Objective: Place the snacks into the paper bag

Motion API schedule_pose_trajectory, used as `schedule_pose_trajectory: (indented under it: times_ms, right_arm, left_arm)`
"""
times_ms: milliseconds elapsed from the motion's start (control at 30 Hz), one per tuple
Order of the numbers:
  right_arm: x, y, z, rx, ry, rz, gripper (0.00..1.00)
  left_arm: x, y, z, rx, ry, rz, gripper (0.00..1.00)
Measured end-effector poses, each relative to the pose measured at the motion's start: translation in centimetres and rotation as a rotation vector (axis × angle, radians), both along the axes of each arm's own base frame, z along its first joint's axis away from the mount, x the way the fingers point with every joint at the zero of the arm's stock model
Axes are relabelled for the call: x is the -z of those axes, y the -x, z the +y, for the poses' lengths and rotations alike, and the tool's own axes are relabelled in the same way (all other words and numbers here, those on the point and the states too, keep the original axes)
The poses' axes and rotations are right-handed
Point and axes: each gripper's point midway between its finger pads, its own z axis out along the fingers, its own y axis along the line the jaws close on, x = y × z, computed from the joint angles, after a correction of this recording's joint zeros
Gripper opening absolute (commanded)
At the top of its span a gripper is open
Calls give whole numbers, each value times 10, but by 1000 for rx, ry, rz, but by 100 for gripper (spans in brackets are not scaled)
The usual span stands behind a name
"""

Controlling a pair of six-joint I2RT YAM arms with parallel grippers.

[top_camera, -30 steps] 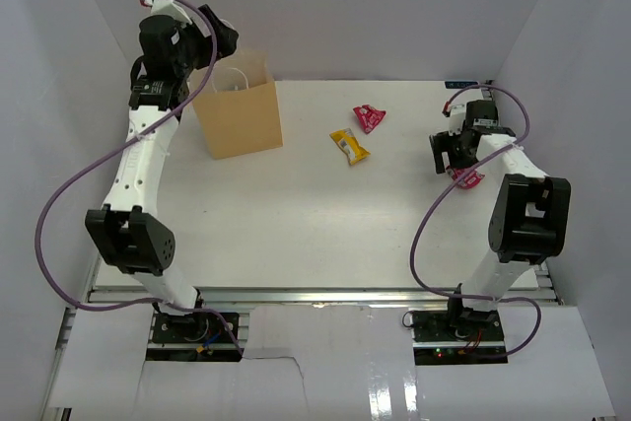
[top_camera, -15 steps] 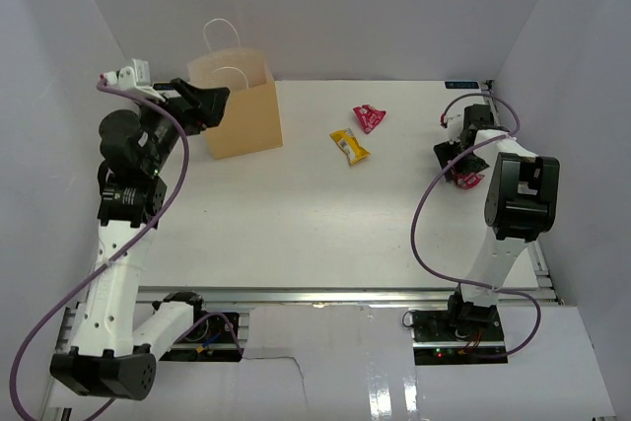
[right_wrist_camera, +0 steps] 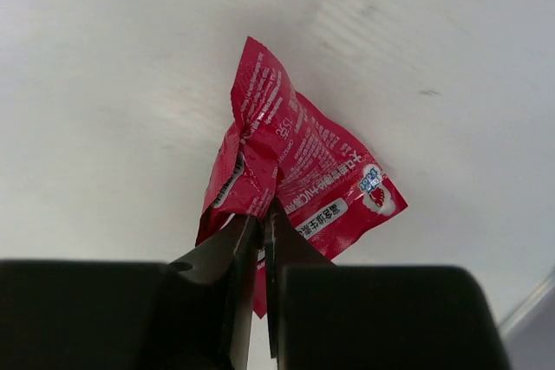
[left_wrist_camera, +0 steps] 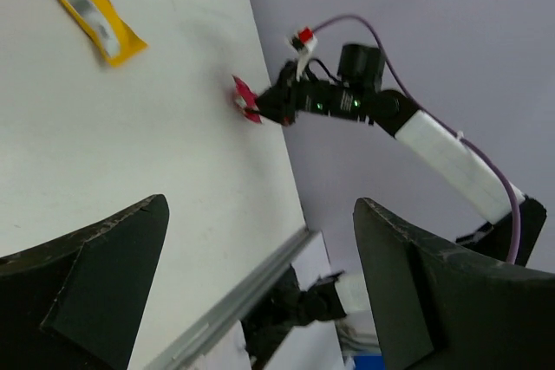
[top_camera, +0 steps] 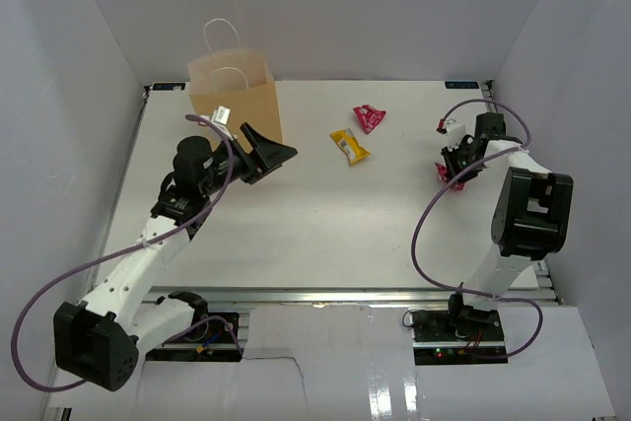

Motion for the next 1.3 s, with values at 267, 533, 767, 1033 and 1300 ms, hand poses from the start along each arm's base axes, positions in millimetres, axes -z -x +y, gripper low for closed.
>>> schedule_pose_trajectory:
  times_ms: [267, 533, 767, 1033, 1300]
  right_arm:
    - [-66, 36, 87, -392, -270, -155, 10]
    - [-105, 104, 189, -789, -382, -230, 10]
    - [-118, 130, 228, -890, -413, -236, 10]
    - [-119, 132, 242, -884, -407, -231, 13]
    - [-121, 133, 247, -852, -413, -210, 63]
  left_arm:
    - [59, 14, -102, 177, 44, 224, 98]
    - [128, 9, -175, 238, 19, 414, 98]
    - [128, 15, -202, 273, 70, 445, 82]
    - [132, 20, -202, 270, 104, 482, 51]
    - [130, 18, -200, 269, 113, 475, 8]
